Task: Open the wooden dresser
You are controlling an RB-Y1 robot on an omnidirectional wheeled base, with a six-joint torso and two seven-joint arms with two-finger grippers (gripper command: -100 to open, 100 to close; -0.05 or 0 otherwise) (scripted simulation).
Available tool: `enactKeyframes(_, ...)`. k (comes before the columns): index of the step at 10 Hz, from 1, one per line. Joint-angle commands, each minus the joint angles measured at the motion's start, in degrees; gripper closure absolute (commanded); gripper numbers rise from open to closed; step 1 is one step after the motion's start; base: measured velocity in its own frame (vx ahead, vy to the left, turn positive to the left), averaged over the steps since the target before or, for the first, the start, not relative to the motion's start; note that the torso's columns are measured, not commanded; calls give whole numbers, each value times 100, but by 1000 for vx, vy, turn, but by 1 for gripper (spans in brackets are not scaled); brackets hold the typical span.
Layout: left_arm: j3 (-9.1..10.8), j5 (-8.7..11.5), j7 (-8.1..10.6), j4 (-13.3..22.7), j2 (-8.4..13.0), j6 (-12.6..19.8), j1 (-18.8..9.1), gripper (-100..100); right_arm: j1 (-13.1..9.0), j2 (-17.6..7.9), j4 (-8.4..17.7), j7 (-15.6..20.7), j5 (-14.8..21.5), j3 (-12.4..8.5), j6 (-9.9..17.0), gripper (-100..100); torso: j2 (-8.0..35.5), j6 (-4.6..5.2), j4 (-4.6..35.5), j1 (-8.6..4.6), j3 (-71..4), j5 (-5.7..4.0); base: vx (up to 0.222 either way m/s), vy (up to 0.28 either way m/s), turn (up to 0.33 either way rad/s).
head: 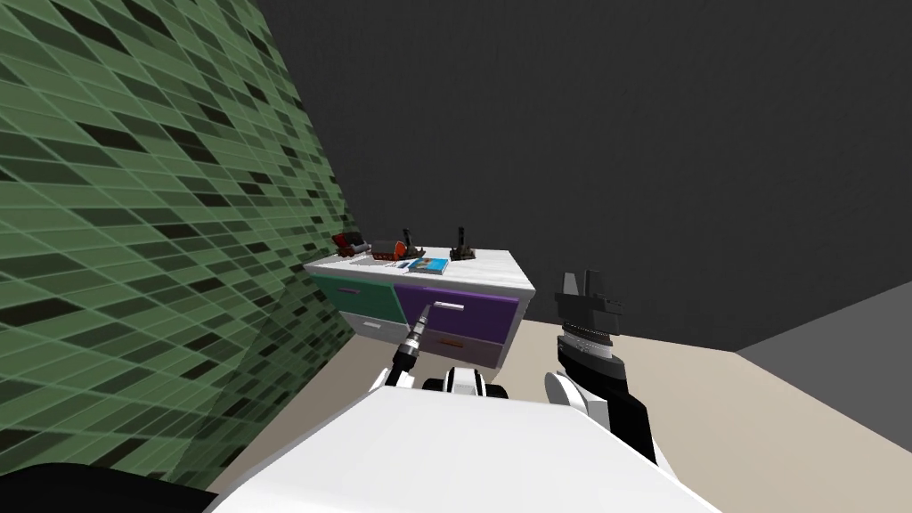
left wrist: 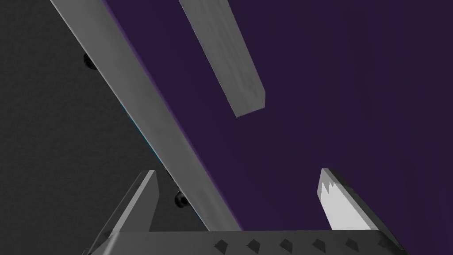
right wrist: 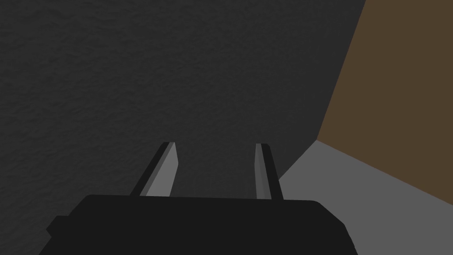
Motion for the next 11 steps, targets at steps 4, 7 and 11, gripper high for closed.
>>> enactKeyframes(4,-56,-69,-46,479,-96,-21,-131,-100,0,0,0,0,0,0,0,0,3,0,1,4,2,1,32,-17,-25)
enactKeyframes(7,-50,-70,-28,383,-96,150,-212,-100,0,0,0,0,0,0,0,0,-12,0,-3,1,-7,0,52,-9,-12)
enactKeyframes(11,-93,-85,0,277,-68,154,-120,100,-2,0,0,0,0,0,0,0,37,0,9,5,21,1,-94,11,18)
